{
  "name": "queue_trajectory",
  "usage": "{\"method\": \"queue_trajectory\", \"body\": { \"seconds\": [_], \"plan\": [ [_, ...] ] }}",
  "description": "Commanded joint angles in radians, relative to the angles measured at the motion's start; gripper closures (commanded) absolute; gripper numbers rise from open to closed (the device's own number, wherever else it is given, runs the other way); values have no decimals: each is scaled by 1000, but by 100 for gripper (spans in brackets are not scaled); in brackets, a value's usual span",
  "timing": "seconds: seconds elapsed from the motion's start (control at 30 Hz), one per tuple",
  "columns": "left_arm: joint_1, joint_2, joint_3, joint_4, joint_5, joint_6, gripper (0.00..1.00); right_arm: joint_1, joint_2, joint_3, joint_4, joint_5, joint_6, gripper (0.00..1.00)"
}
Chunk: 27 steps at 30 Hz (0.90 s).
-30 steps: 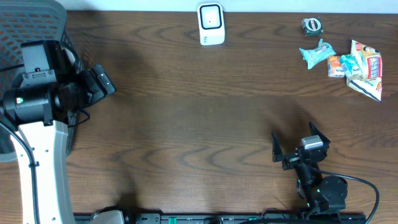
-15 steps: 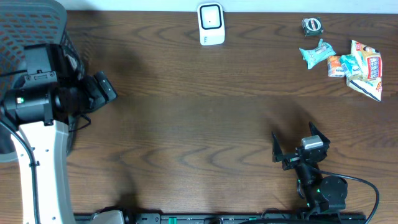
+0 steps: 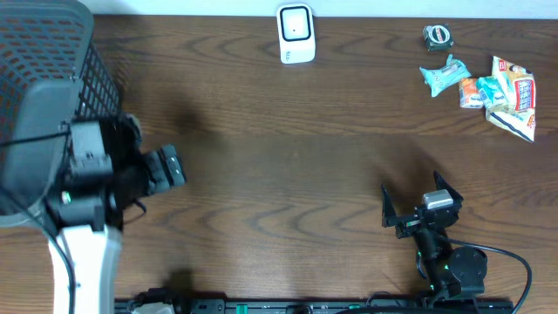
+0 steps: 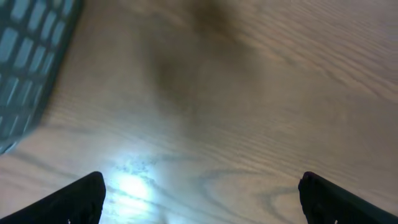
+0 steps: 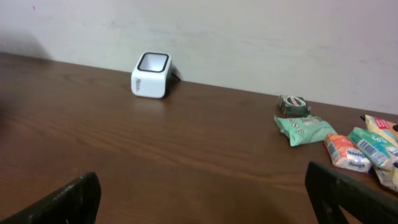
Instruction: Scan the item barcode
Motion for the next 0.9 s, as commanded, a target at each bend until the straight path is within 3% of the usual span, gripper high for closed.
{"method": "queue_trajectory", "body": {
  "seconds": [0.0, 0.43, 0.63, 0.87],
  "plan": [
    [-42, -116, -100, 47, 13, 69, 3, -6, -6, -2, -5, 3, 11, 1],
    [-108, -604, -391, 124, 43, 64, 3, -6, -6, -2, -5, 3, 11, 1],
    [-109, -703, -433, 141, 42, 62, 2, -6, -6, -2, -5, 3, 11, 1],
    [-109, -777, -513, 283, 43, 62, 2, -6, -6, -2, -5, 3, 11, 1]
  ]
}}
